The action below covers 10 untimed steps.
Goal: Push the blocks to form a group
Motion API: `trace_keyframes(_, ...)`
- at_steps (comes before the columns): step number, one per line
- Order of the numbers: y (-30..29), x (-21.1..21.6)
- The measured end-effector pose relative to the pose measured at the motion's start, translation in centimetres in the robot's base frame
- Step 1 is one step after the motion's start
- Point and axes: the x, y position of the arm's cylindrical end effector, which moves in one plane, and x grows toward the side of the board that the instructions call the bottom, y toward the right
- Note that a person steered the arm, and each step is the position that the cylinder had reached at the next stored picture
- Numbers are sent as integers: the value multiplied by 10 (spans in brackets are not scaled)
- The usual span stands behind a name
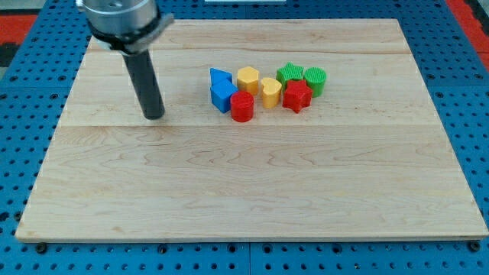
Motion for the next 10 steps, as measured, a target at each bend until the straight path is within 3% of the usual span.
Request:
trace_keyframes(3, 52, -2)
trace_keyframes(4, 52, -45)
trace_keyframes(6, 98, -56)
trace_keyframes(8, 95, -51)
trace_keyframes(10, 95, -14)
